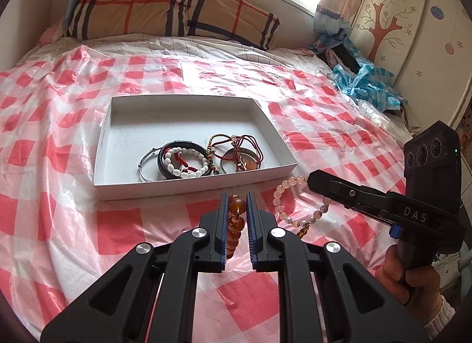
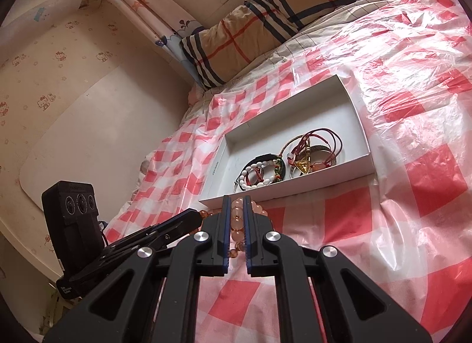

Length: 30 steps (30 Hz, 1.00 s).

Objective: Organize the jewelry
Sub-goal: 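Close the left gripper on the amber beads while the right grasps the pearl bracelet, then carry both bracelets over the white box and open both grippers inside it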

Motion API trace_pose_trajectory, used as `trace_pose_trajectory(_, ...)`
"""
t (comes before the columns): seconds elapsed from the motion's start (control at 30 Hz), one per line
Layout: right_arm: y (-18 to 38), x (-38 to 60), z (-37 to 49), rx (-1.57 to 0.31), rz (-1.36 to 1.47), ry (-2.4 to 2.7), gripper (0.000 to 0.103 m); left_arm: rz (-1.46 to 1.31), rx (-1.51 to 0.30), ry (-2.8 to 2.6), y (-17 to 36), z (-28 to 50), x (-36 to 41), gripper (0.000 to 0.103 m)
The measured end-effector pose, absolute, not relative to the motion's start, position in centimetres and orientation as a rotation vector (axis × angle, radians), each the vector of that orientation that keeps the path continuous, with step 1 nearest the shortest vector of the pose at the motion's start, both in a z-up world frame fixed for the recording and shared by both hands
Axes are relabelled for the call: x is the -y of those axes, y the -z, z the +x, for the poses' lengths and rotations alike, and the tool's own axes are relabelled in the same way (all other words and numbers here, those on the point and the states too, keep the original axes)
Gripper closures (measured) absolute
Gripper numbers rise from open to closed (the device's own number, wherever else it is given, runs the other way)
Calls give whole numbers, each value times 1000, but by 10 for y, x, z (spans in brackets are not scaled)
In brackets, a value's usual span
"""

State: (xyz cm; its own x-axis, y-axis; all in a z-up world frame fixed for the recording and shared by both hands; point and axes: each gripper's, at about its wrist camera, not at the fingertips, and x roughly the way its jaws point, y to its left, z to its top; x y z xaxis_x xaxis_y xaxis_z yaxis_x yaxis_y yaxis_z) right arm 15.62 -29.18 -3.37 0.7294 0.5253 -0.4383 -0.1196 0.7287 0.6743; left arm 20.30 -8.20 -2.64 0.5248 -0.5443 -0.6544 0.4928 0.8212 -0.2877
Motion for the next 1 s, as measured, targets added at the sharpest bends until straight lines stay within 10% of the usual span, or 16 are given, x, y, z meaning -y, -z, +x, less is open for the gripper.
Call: trace_pose_trajectory(1.0,19,302,201,-591,695,-399,94,-50,-687,613,-2,231,106,92)
